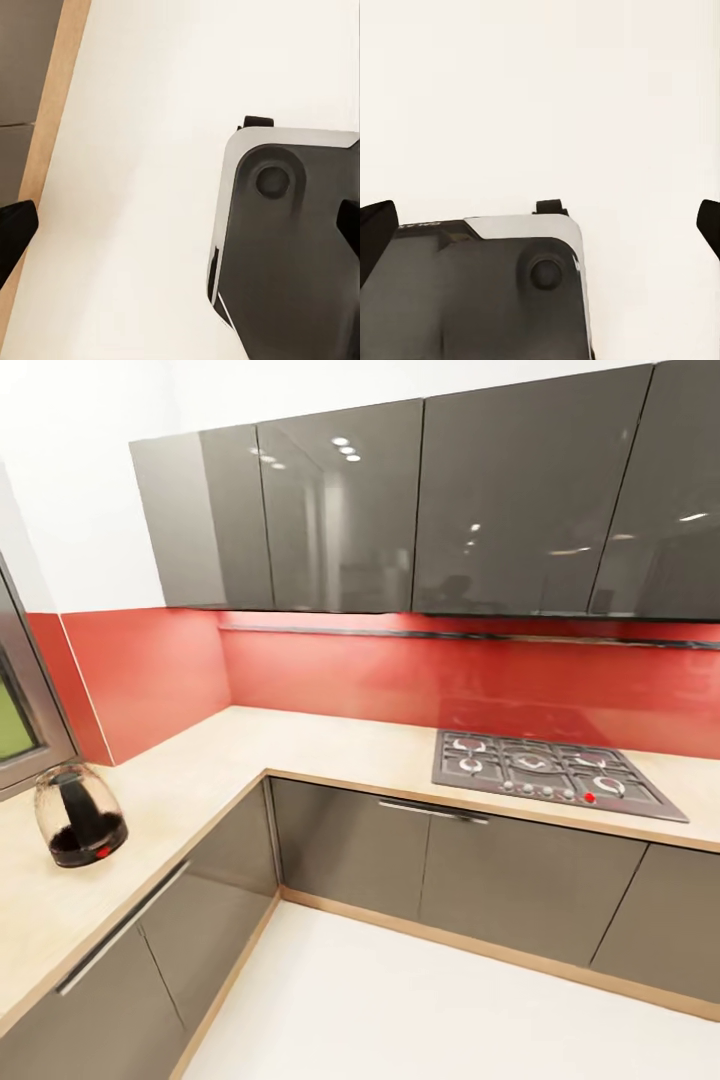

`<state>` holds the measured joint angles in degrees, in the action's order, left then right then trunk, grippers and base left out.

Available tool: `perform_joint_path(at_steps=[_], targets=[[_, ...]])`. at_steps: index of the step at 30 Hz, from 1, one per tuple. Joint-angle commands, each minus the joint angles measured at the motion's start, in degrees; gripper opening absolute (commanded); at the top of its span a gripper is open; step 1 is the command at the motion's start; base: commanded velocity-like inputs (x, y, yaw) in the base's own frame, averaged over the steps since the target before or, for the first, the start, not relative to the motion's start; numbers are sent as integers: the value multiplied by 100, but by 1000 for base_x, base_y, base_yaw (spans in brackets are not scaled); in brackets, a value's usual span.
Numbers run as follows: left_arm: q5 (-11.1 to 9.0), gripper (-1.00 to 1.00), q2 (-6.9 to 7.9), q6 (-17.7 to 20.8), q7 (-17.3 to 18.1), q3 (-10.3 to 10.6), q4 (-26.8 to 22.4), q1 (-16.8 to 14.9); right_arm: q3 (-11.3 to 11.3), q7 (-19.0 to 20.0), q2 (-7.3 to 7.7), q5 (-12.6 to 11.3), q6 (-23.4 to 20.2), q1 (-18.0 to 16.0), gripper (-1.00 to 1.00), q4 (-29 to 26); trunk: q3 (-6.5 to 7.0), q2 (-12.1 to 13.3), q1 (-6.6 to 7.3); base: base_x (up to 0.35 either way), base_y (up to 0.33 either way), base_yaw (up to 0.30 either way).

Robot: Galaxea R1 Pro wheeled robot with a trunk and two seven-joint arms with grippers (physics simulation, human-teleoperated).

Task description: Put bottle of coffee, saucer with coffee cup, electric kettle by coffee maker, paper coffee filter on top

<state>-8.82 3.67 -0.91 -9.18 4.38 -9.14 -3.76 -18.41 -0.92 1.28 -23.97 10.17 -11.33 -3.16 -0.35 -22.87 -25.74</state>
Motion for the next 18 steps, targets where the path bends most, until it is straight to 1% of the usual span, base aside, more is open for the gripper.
perform_joint_path(at_steps=[1, 18], targets=[[-58, 100, 2, -9, -23, 47, 0, -1, -49, -10, 1, -46, 11, -1, 100, 0, -4, -4, -5, 249, -199, 0], [-56, 100, 2, -13, -23, 37, 0, -2, -40, -13, 3, -46, 11, -1, 100, 0, -4, -4, -5, 249, -199, 0]])
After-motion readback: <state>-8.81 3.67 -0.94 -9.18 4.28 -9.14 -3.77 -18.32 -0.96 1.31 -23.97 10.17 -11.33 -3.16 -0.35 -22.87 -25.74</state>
